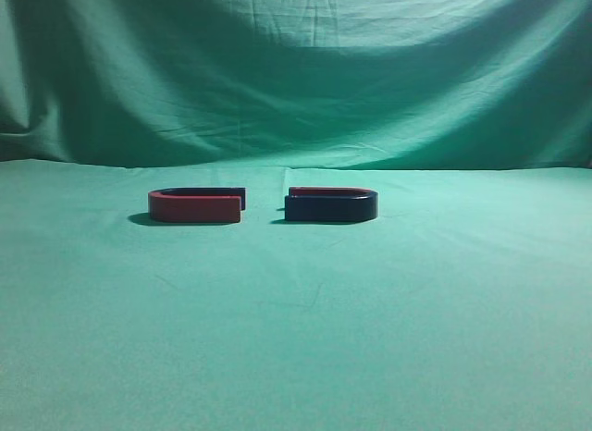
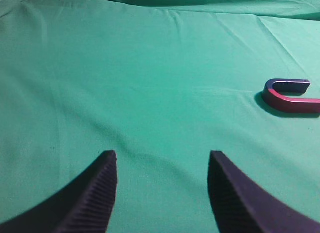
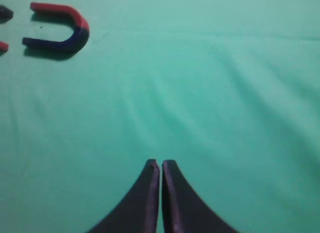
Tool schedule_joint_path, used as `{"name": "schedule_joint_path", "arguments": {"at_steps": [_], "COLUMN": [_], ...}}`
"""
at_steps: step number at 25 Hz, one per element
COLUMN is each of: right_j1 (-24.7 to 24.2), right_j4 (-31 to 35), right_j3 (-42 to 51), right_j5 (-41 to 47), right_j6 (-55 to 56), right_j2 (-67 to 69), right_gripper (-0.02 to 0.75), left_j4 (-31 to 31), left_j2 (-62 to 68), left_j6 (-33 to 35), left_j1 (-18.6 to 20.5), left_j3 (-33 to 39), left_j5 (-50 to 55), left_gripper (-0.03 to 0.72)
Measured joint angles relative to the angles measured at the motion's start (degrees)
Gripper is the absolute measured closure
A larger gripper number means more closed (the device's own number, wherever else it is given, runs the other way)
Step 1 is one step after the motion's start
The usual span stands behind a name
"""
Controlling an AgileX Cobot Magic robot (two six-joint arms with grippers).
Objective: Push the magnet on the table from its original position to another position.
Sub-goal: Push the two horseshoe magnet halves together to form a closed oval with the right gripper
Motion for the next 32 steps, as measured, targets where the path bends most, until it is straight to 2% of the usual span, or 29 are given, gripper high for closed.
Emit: {"name": "schedule_joint_path", "arguments": {"at_steps": [4,9,19,32], "right_j1": [5.9,9.9,12.2,12.7], "right_j4": [0.4,0.4,0.4,-1.5], "right_j3": [-4.5,-12.3,-29.7,-36.8], "right_j5": [-1.1,-1.8,-0.1,-0.8], "right_j6": [0.0,1.7,5.3,6.0], "right_j2": [9.4,22.6,45.4,55.4], "right_gripper": [0.738,0.738,0.738,0.738], "left_j4": [0.0,0.0,0.0,0.0], "left_j2": [0.0,0.0,0.0,0.0], "left_j6": [0.0,0.0,0.0,0.0], "left_j1": [0.0,0.0,0.0,0.0], "left_j3": [0.0,0.0,0.0,0.0], "left_j5": [0.0,0.0,0.0,0.0], "left_gripper": [0.316,0.316,0.316,0.316]}}
